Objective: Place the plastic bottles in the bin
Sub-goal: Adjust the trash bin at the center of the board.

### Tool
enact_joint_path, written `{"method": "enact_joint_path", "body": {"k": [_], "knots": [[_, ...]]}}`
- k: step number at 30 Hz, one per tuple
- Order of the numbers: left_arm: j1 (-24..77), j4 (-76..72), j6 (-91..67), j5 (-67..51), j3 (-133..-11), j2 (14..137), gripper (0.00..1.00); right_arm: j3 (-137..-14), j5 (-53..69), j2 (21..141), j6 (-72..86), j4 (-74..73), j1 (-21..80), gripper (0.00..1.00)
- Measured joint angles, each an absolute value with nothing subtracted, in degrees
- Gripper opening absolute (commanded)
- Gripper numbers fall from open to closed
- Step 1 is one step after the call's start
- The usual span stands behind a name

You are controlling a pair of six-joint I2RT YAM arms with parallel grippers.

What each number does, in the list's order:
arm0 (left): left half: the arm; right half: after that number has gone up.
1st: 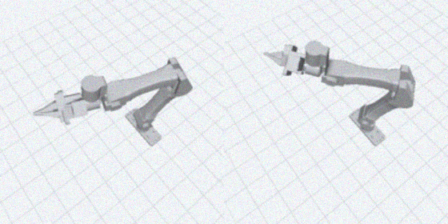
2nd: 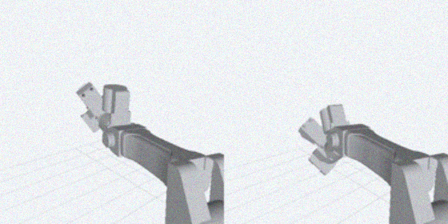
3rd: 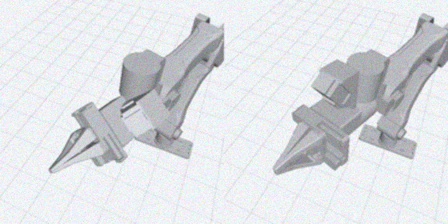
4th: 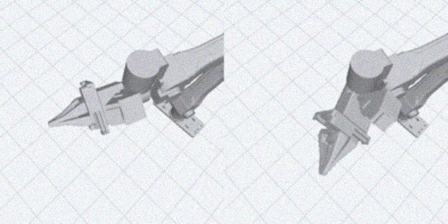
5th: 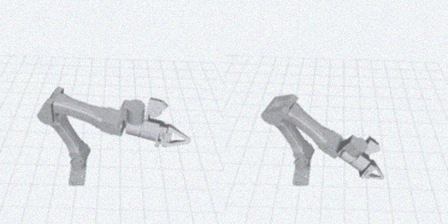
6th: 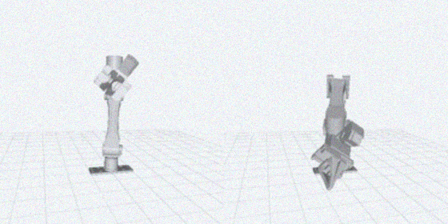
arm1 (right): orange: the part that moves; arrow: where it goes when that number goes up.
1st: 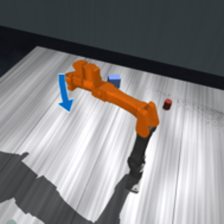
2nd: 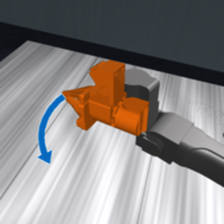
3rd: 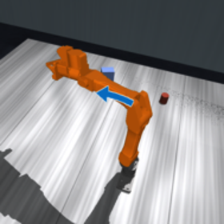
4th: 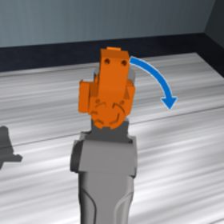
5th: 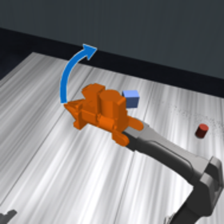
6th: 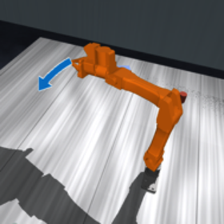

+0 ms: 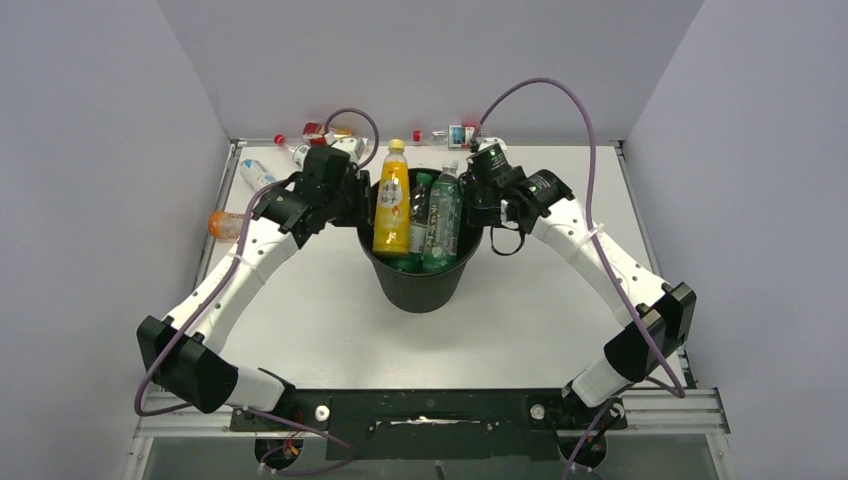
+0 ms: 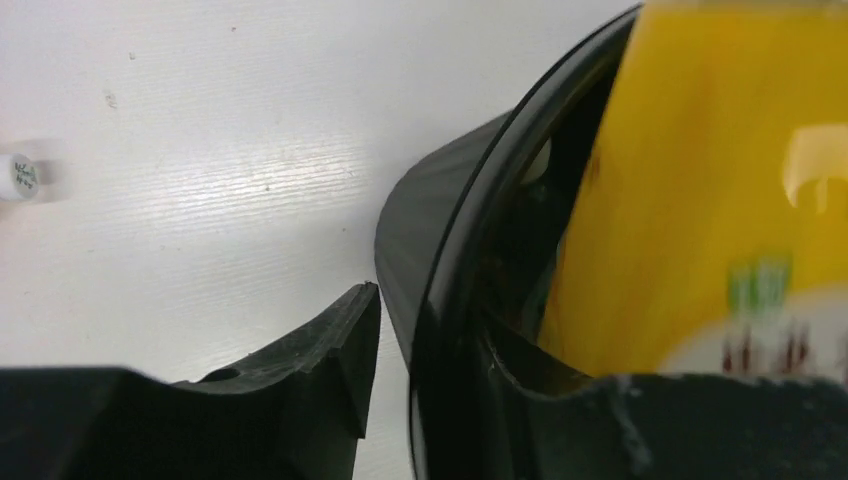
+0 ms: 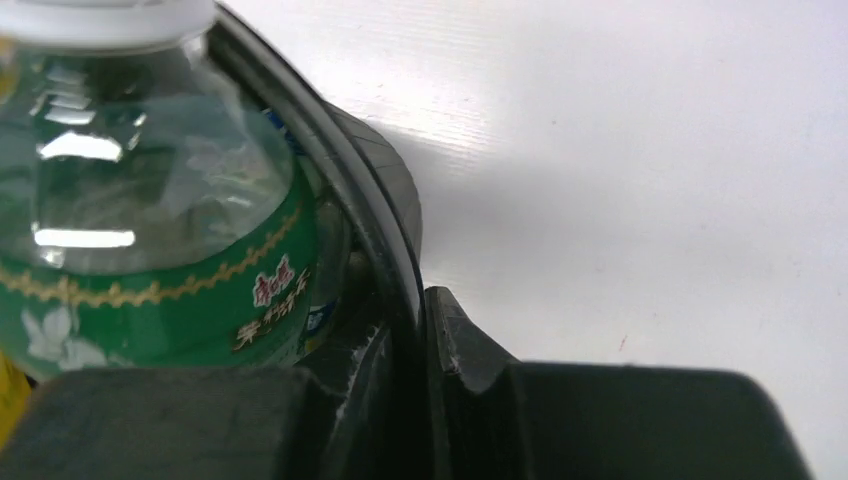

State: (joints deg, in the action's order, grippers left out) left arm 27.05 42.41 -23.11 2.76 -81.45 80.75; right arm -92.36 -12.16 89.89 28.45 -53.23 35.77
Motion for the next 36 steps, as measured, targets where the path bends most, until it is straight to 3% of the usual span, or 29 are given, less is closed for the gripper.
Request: {"method": "enact_joint_path", "body": {"k": [8,19,28,29,30,31,33,36], "knots": [[31.0,41.8,-22.2,5.5,-81.0,79.1,0.24,-93.9,-19.2,88.9,27.2,-55.9,40.7,0.0],[33.3,33.0,-21.5,6.9,-77.5,64.2,0.24,-89.1,-35.9,76.7,22.7,-48.3,52.7,0.0],[33.7,31.9,-21.0,7.1,-77.7,66.4,0.25,-88.6,-36.7,77.5,22.7,-47.9,52.9,0.0],[33.7,32.4,-21.0,7.1,-78.1,67.5,0.25,-88.6,-35.9,77.8,23.1,-48.4,52.3,0.03],[33.7,33.0,-21.0,7.1,-78.6,68.4,0.27,-88.6,-34.8,78.1,23.6,-48.9,51.7,0.13],[33.7,33.8,-21.2,7.0,-79.4,69.7,0.31,-88.6,-33.1,78.5,24.3,-49.5,50.3,0.31],[33.6,35.4,-21.8,6.5,-81.1,72.5,0.36,-88.1,-27.9,79.0,26.1,-50.3,46.8,0.96],[33.7,37.6,-22.9,4.3,-84.6,77.5,0.45,-86.3,-20.9,79.5,28.8,-49.8,40.8,0.98]]}}
